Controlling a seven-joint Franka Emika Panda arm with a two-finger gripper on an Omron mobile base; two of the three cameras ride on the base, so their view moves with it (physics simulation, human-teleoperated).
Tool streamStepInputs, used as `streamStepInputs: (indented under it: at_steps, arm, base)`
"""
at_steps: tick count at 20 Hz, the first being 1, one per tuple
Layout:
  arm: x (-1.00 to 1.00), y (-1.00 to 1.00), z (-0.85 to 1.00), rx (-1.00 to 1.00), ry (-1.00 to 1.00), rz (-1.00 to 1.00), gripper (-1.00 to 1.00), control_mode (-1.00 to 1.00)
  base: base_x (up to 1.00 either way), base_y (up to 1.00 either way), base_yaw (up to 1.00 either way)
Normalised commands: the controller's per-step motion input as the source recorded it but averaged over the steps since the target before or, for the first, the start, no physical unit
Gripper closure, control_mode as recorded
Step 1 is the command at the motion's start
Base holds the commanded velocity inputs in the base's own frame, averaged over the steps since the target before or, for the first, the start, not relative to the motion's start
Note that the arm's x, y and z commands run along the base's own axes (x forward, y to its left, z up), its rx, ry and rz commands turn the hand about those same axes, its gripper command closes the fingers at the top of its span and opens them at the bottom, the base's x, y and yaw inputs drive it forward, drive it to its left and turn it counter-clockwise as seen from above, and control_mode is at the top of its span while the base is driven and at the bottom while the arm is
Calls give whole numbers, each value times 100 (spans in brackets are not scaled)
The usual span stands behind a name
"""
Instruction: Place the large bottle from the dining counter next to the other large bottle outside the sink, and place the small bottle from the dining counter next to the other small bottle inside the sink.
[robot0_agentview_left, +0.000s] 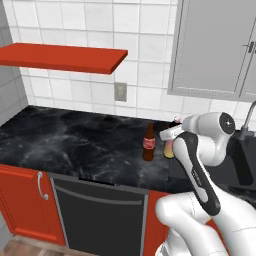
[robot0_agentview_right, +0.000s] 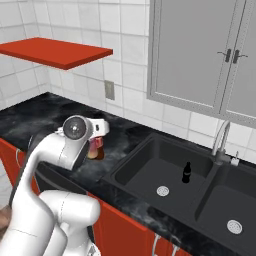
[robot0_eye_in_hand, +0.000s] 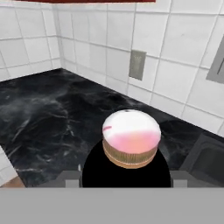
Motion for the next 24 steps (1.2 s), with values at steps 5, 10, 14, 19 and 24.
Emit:
streamStepInputs:
  at_steps: [5, 10, 14, 19, 24]
  arm:
    - [34, -11, -9, -5, 13, 5, 100, -100]
    - [29, -15, -30, 3, 13, 7, 100, -100]
    - [6, -16, -53, 10, -4, 10, 100, -100]
    - [8, -4, -38, 4, -10, 11, 100, -100]
    - [22, 0, -32, 1, -3, 11, 100, -100]
  base:
    - [0, 0, 0]
    - [0, 0, 0]
    - [0, 0, 0]
    - [0, 0, 0]
    - [0, 0, 0]
